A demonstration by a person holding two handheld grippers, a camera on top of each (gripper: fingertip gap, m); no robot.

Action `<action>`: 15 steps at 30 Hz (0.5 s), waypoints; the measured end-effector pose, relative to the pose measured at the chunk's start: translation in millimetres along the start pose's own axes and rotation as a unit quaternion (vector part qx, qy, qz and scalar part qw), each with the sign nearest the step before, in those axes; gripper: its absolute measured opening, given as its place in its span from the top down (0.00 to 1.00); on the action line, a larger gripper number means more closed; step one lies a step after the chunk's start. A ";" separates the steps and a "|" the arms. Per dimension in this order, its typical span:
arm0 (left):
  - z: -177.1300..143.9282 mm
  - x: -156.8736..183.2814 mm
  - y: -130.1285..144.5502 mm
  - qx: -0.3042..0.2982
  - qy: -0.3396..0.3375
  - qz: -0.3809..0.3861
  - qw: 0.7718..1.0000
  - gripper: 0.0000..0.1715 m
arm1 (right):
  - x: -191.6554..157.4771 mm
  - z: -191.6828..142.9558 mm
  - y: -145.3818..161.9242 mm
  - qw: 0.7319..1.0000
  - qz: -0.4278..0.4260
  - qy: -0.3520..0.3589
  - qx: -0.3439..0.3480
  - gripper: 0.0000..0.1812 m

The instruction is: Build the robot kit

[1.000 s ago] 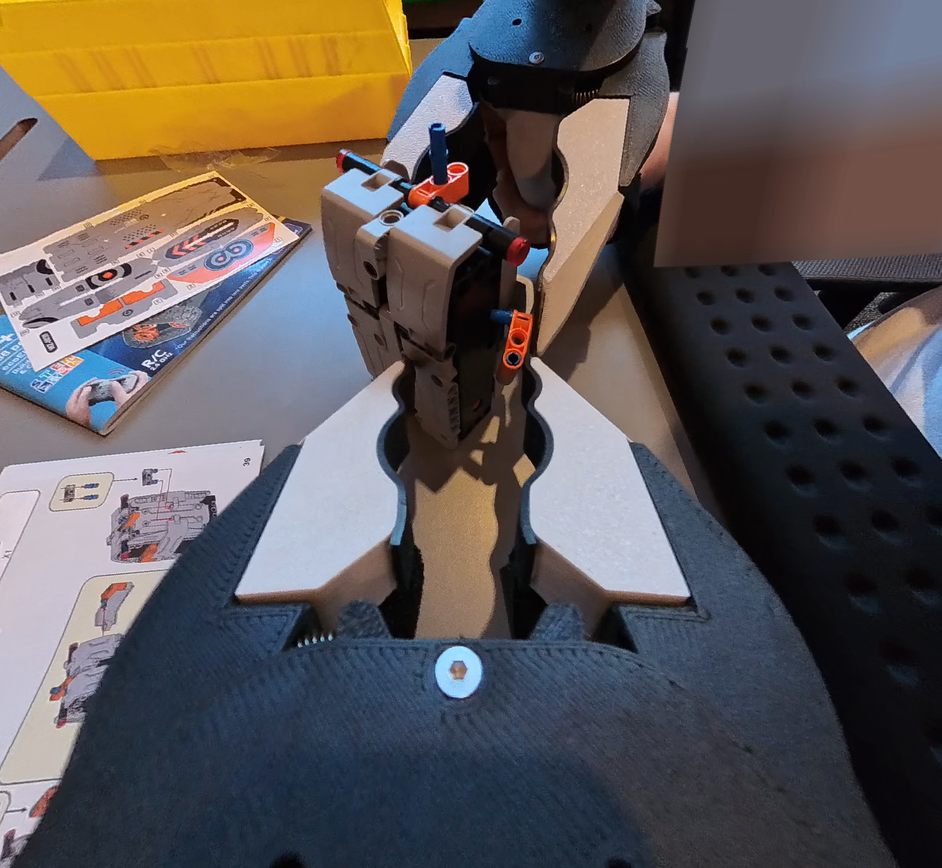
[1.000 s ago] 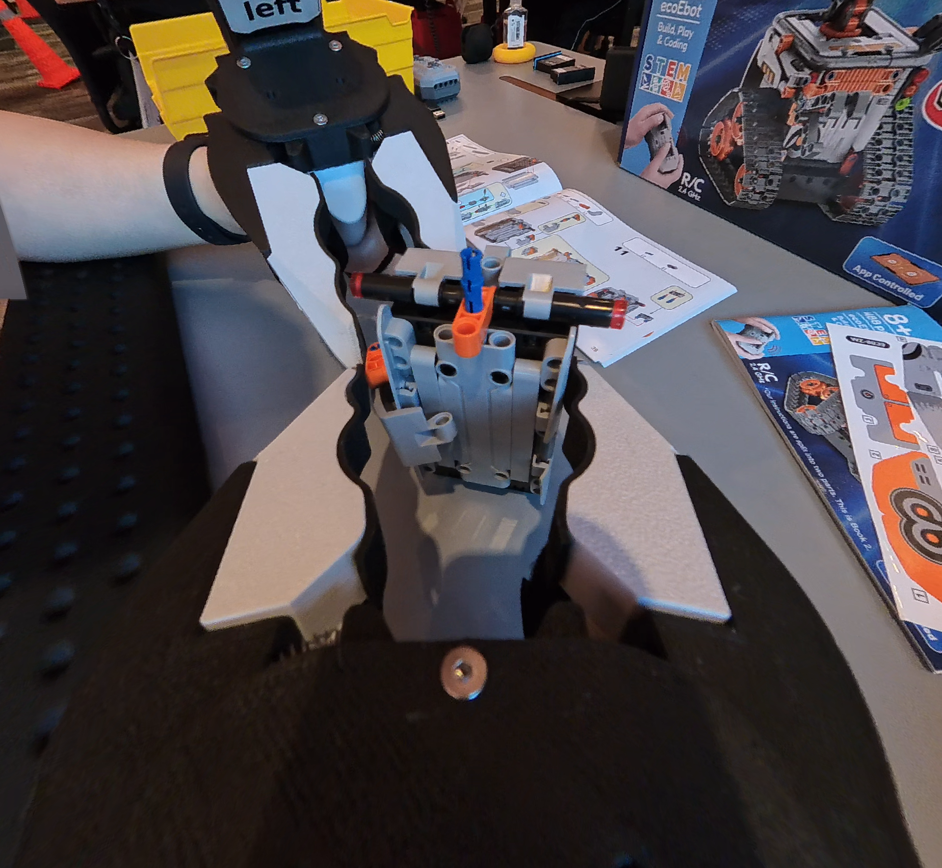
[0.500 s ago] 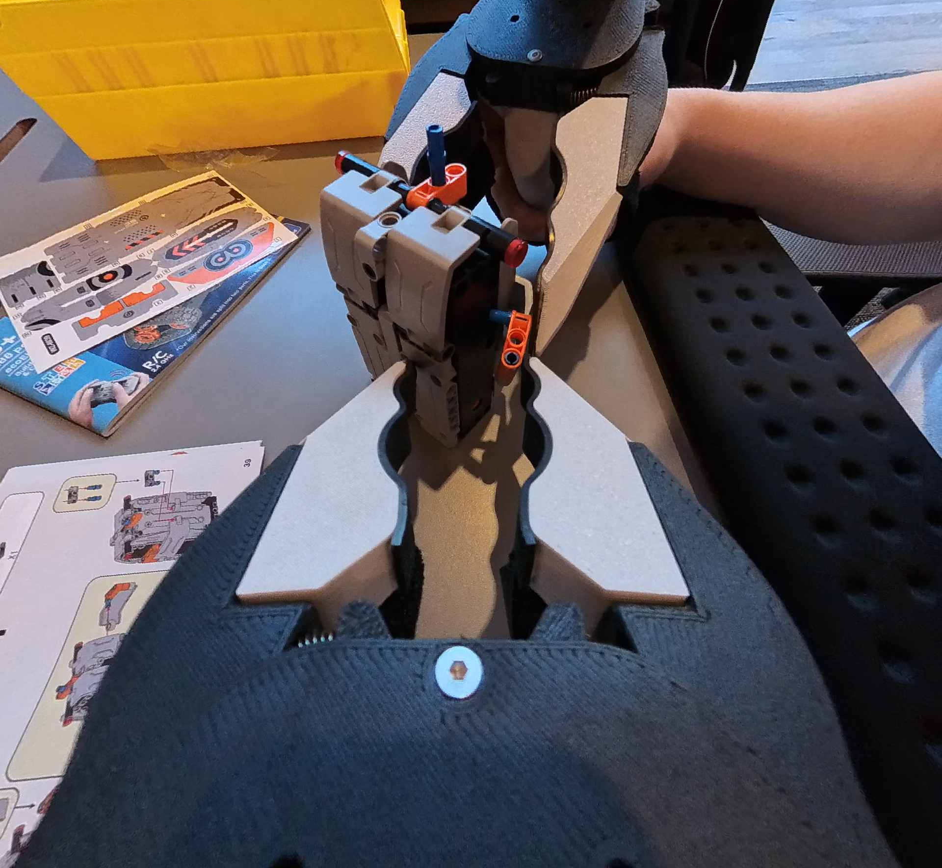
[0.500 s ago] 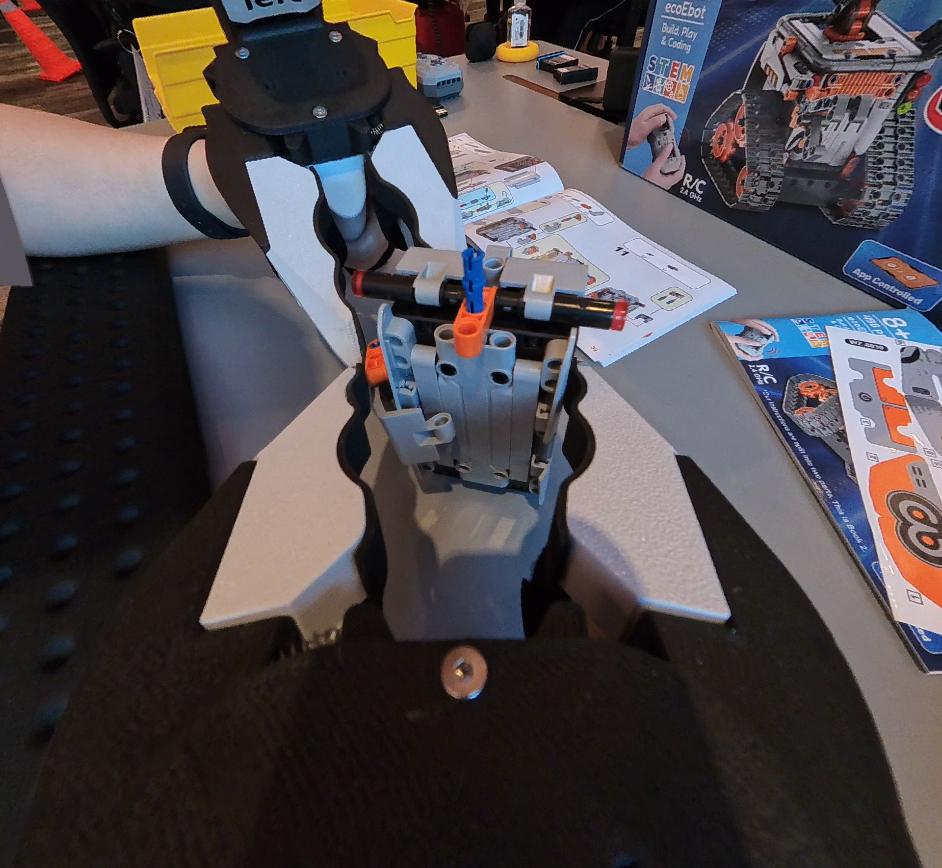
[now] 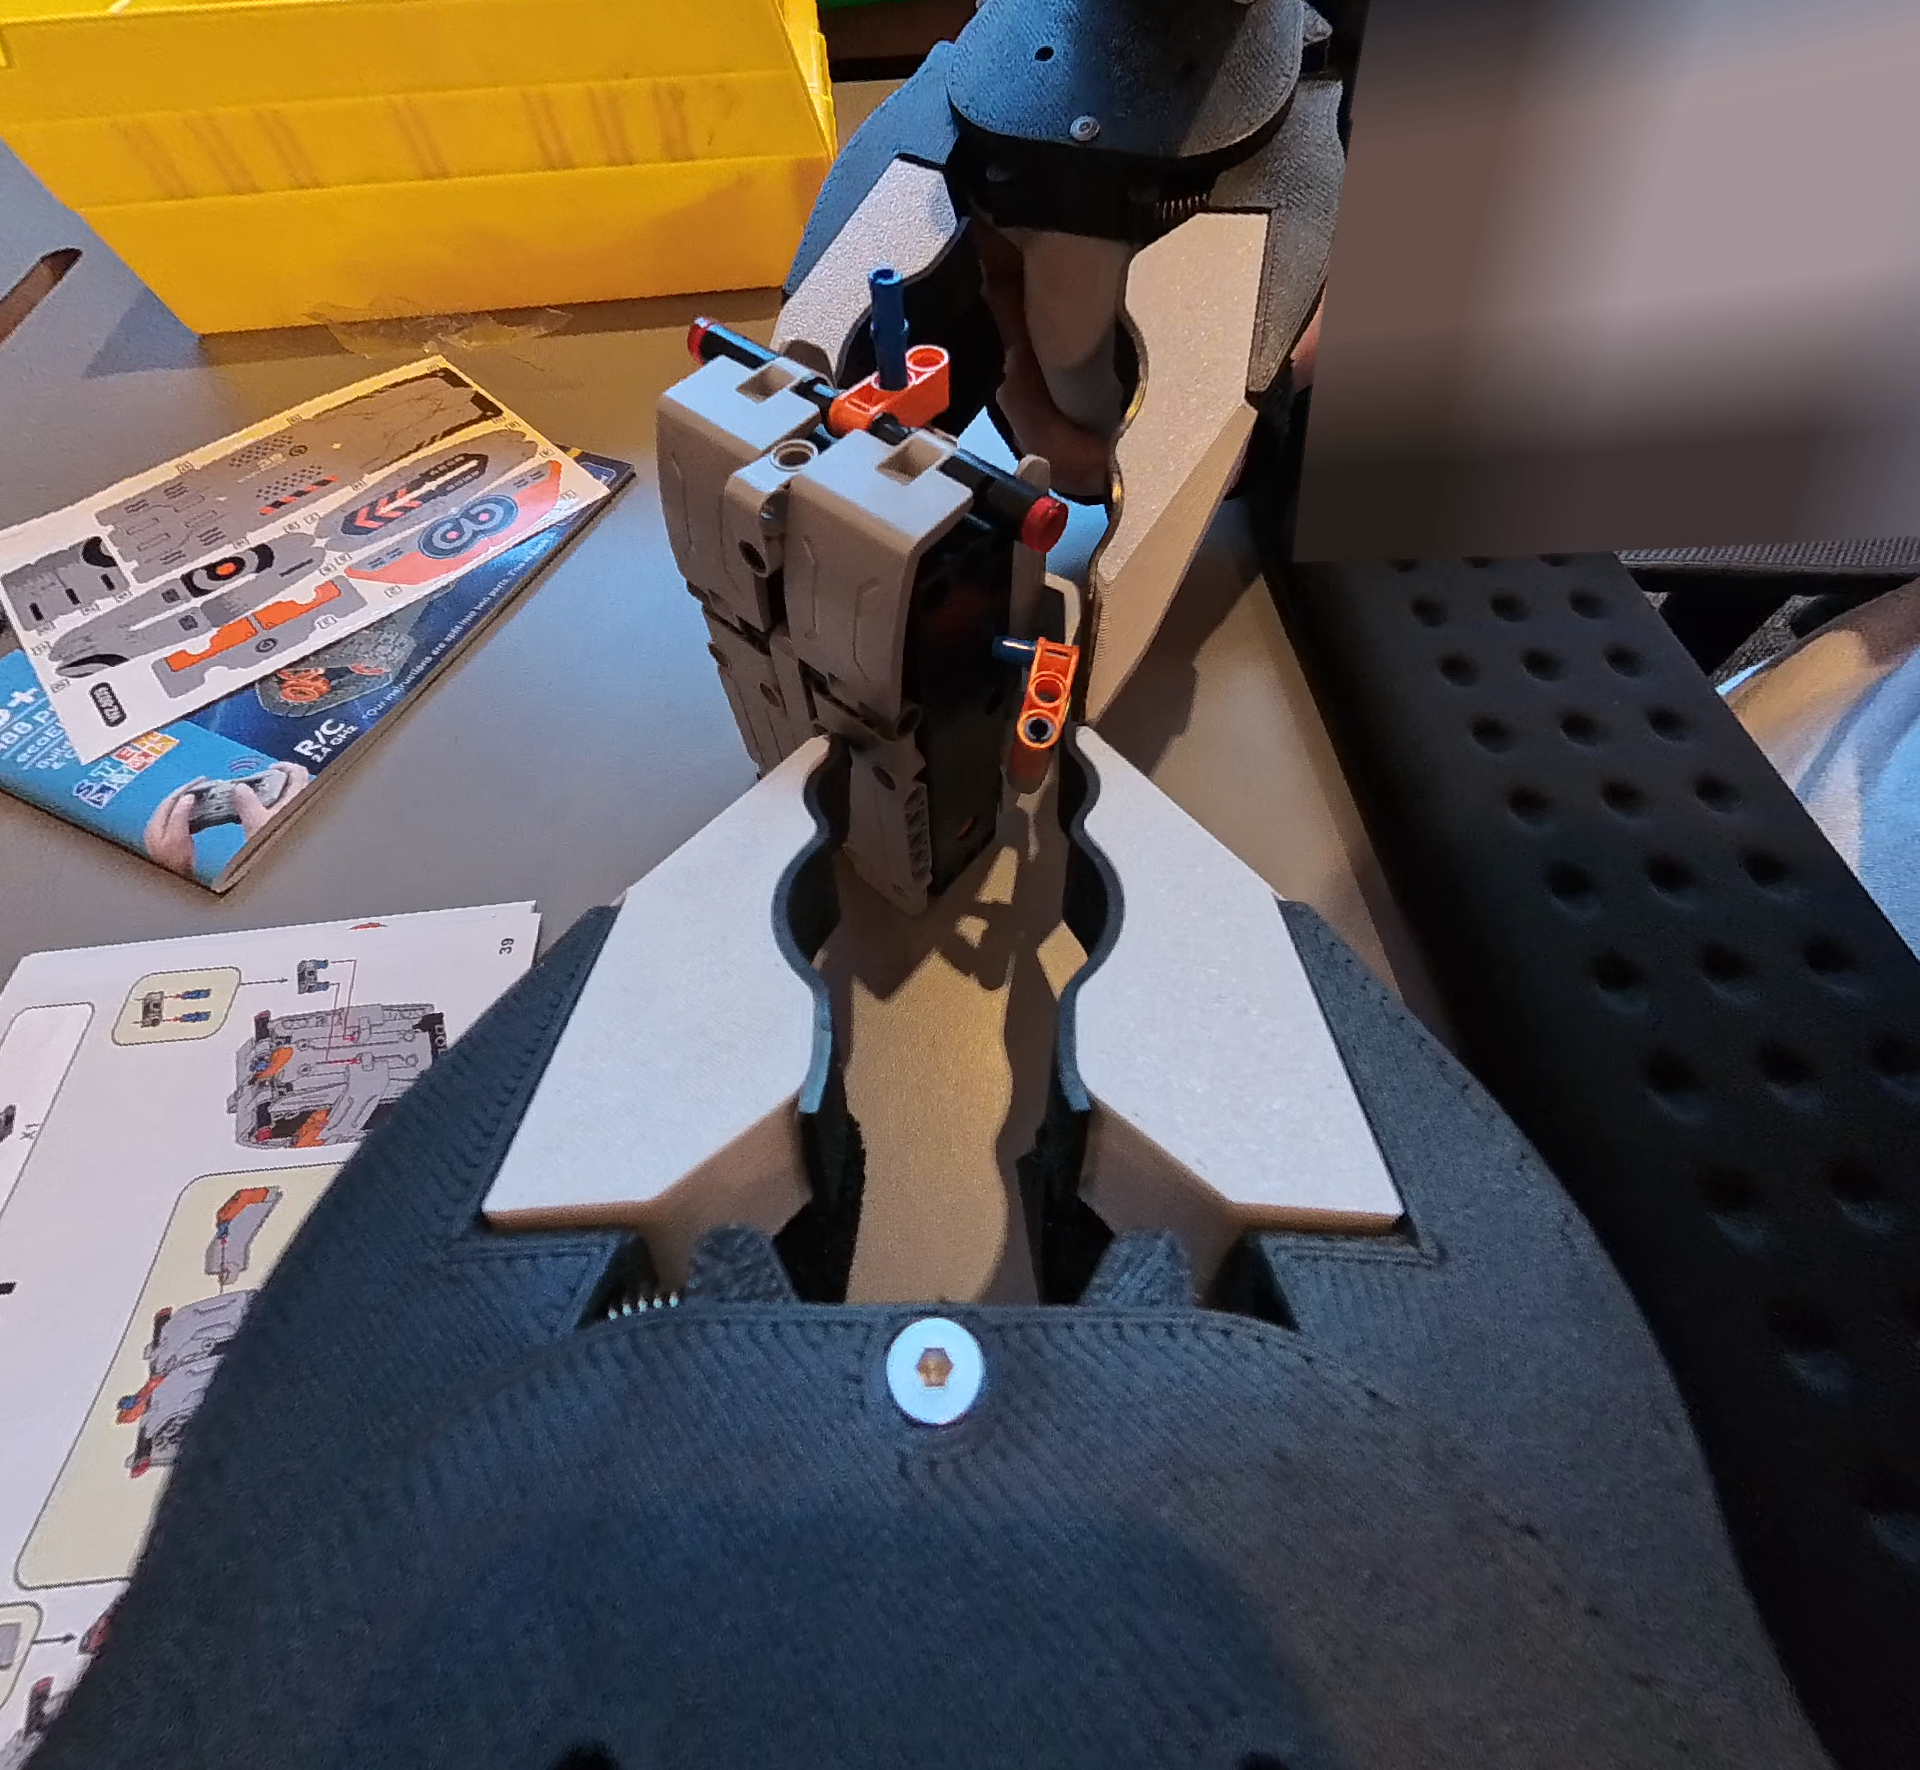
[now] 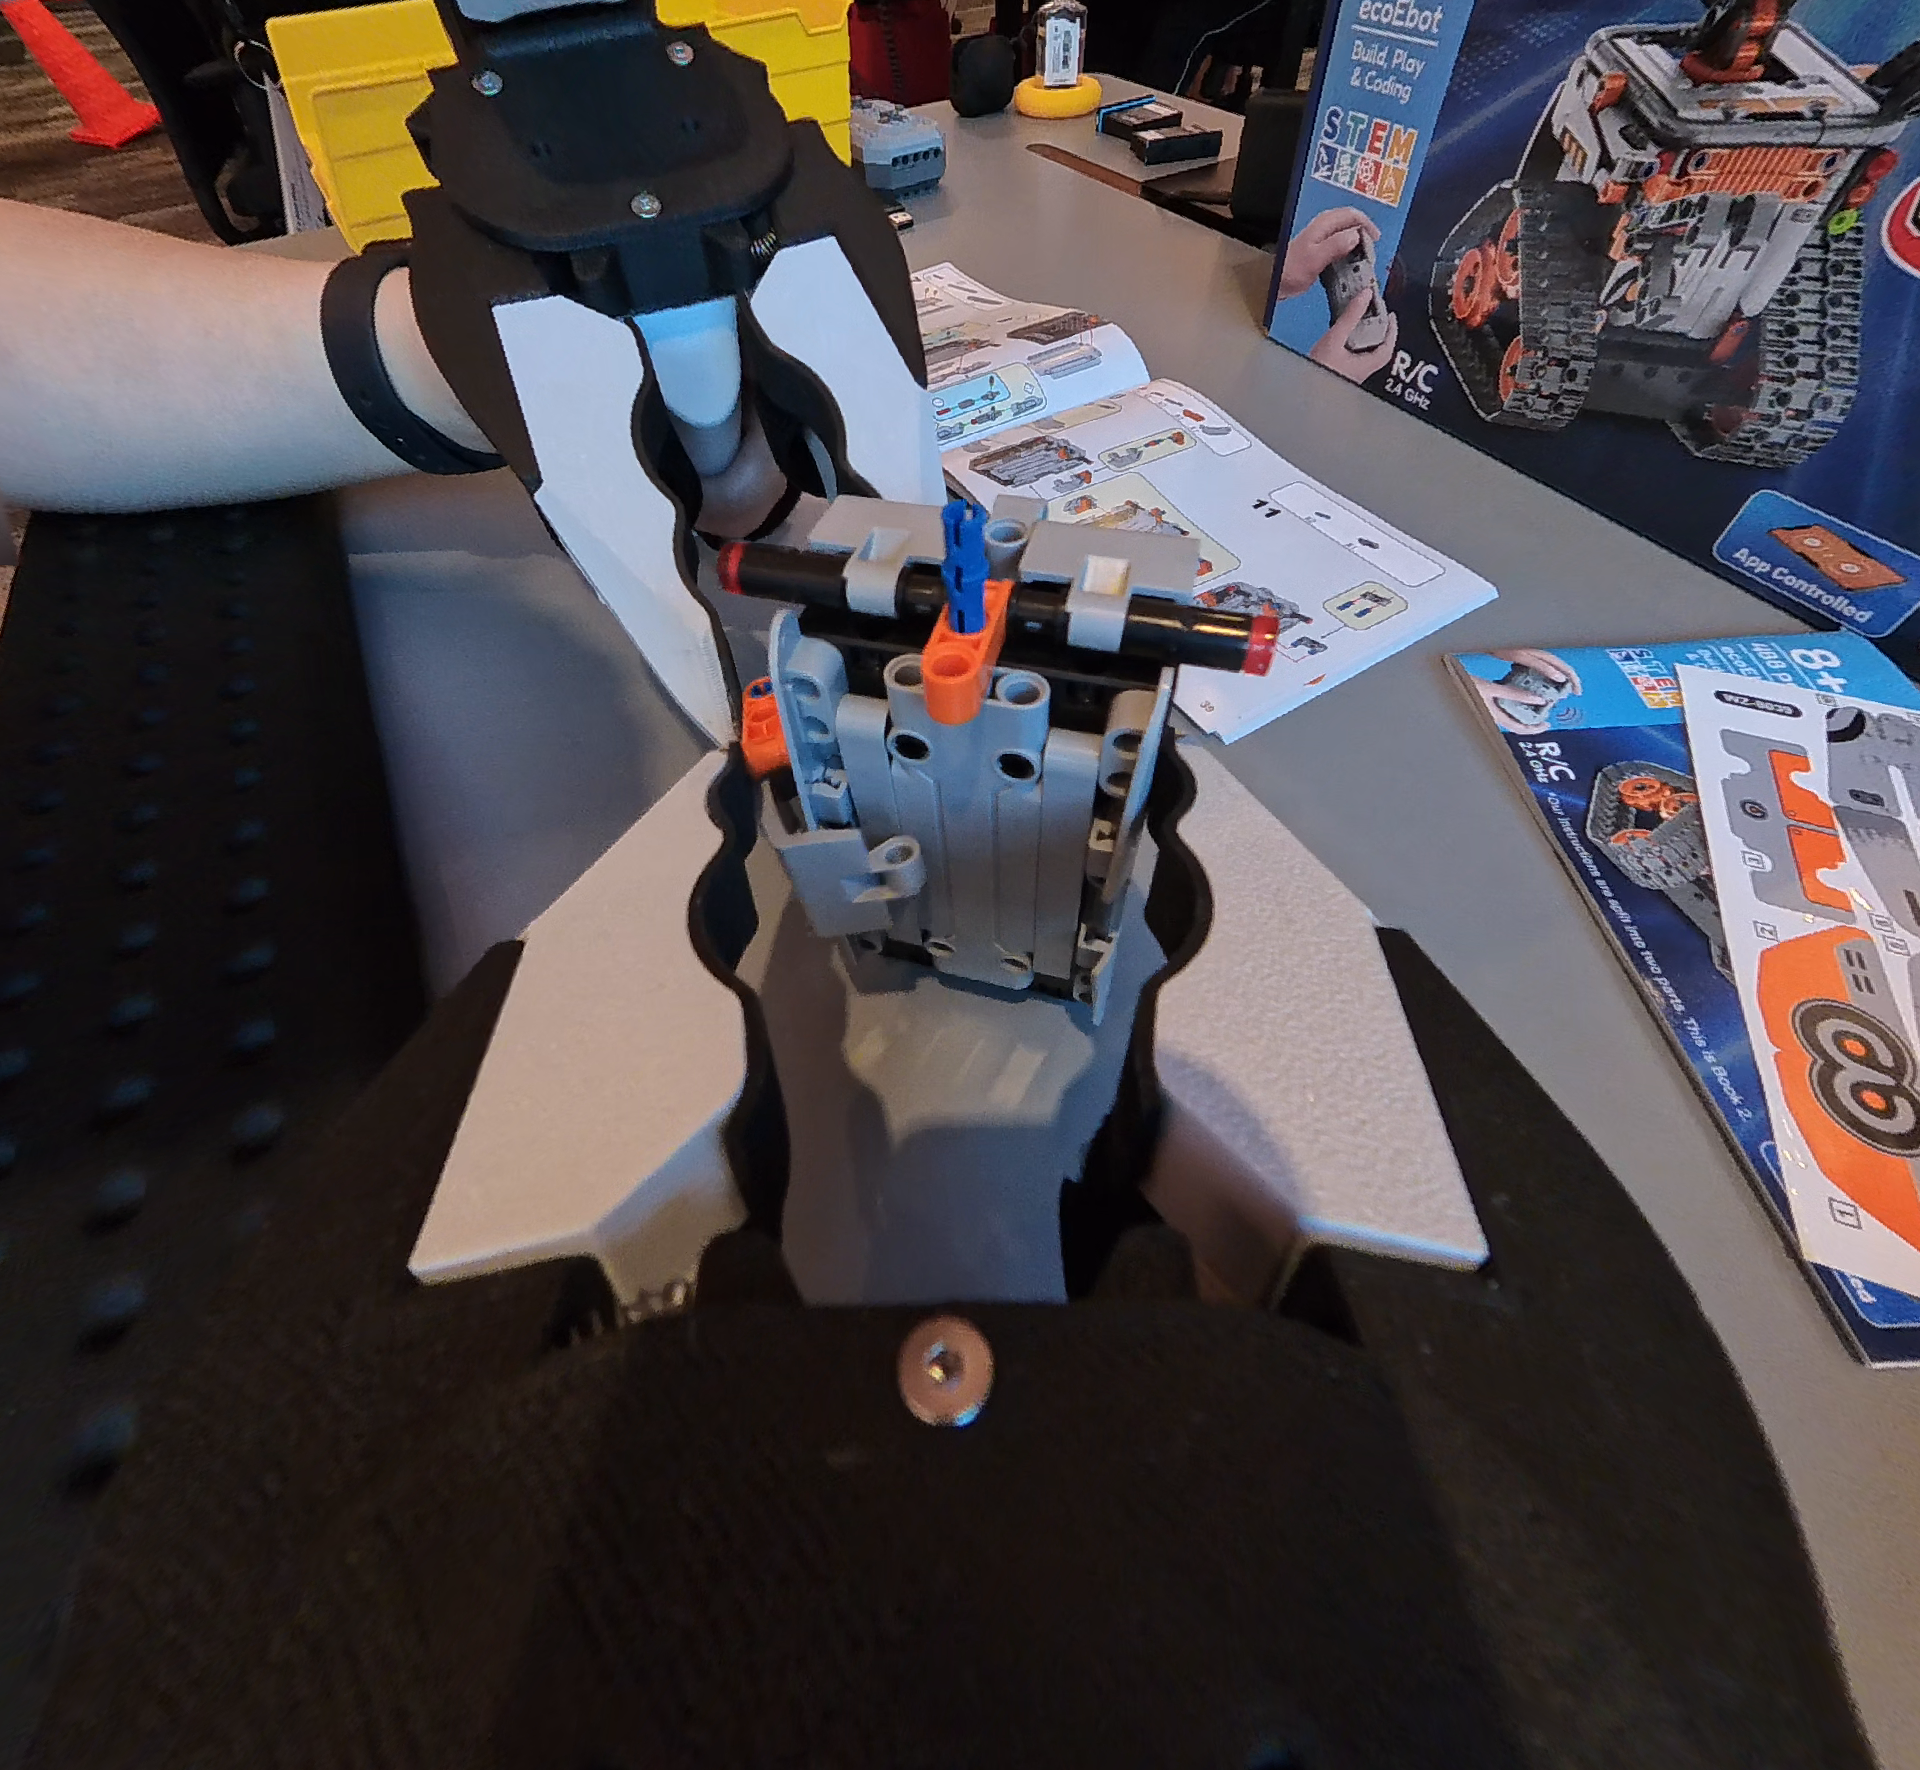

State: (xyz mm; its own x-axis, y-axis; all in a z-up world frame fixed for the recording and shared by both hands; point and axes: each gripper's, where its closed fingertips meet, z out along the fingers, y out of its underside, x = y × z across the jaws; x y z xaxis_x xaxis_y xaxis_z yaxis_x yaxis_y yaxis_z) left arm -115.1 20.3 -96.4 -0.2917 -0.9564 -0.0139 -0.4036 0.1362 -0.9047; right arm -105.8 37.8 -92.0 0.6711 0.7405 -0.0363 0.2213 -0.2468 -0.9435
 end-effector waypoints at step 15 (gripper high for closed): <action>7.9 -1.0 9.0 0.033 -0.004 -0.013 0.999 0.75 | 0.9 -0.8 -0.5 1.000 0.014 -0.008 0.006 0.58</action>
State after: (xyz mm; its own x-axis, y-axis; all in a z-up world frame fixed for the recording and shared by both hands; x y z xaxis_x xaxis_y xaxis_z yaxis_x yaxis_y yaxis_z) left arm -111.5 20.5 -107.9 -0.2744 -0.9616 0.0055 -0.3525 0.0952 -0.9310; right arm -104.8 38.1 -91.3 0.6658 0.7431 -0.0673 0.1938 -0.2593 -0.9462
